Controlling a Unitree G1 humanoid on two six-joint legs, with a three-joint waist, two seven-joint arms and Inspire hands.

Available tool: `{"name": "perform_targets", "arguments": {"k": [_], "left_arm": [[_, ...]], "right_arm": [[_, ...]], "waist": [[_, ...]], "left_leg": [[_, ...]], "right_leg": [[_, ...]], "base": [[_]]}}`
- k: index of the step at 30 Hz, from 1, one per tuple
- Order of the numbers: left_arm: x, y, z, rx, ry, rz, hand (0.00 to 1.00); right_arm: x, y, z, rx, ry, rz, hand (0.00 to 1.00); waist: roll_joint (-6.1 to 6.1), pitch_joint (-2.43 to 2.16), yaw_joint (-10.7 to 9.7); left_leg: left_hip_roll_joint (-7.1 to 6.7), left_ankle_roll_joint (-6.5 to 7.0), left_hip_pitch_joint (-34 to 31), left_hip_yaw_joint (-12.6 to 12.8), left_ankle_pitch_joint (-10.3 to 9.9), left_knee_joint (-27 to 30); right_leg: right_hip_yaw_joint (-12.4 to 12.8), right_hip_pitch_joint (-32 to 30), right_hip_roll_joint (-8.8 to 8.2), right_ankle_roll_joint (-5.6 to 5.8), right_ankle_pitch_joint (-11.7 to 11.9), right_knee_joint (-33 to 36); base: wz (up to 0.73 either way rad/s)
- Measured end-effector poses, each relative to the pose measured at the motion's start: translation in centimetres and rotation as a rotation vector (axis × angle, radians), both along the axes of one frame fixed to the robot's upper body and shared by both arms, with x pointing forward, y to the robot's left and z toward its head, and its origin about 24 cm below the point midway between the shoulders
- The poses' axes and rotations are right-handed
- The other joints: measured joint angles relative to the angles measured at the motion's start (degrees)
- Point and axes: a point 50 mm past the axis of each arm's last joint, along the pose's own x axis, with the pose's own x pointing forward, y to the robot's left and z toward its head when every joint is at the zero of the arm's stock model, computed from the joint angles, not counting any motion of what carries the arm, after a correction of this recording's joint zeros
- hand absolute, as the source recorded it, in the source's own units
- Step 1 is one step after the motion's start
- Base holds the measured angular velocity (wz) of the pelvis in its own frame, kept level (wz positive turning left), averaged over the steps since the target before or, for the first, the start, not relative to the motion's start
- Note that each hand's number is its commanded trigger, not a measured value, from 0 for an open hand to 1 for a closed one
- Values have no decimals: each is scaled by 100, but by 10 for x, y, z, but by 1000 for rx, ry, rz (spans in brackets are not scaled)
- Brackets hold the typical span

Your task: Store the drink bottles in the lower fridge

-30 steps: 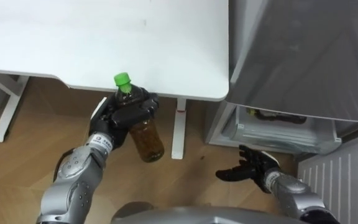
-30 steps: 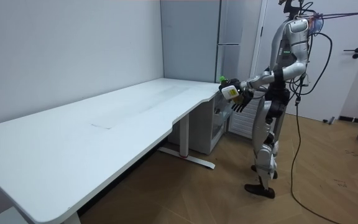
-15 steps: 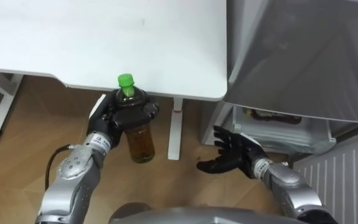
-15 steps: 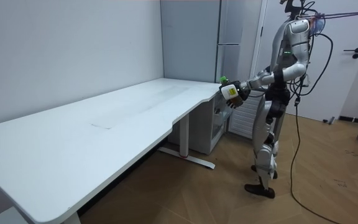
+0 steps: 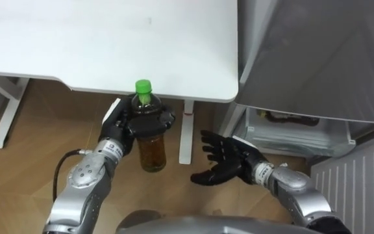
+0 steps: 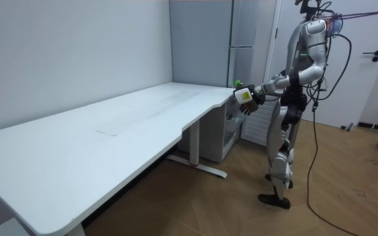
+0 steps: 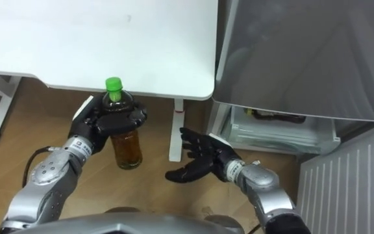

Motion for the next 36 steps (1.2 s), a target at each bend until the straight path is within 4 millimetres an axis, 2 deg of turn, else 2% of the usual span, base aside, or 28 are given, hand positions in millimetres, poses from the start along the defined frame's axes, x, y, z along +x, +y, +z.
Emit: {"name": "perform_targets", "arguments": {"k": [5,13,21,26,31,36], "left_arm": [[0,-6,1,-7,-19,-28,100],[-5,-24,-1,-16,-12,-113,100],[-8,-29,-3,-15,-4,-160,100],[-9,-35,-3,-20,-5,-199,100],[-10,-40,-3,-30,-4,-221,100],[-10,-42,-3,-34,-4,-227,100]], "right_arm": [[1,5,2,72,2,-30,0],[1,23,6,232,16,-23,0],[0,29,8,301,31,-5,0],[-1,35,8,332,44,25,0],[-3,39,8,350,52,57,0],[-4,41,8,359,55,71,0]], "waist": [[-9,-6,8],[-46,-1,18],[-25,13,-32],[-13,20,-64],[28,47,-75],[28,47,-74]], "left_leg": [[-3,5,25,-2,6,-5],[-8,7,113,10,9,-8],[-18,9,99,-17,9,-13],[-18,11,121,-13,10,-11],[-16,11,123,-4,10,-15],[-7,11,103,5,10,-30]], "right_leg": [[-8,17,-2,0,0,-1],[-25,117,-15,1,0,-11],[-39,147,-17,1,-1,-6],[6,154,-17,1,-1,-1],[54,143,-11,1,-1,2],[102,95,0,1,0,5]], "base": [[0],[0],[0],[-1],[-2],[-3]]}}
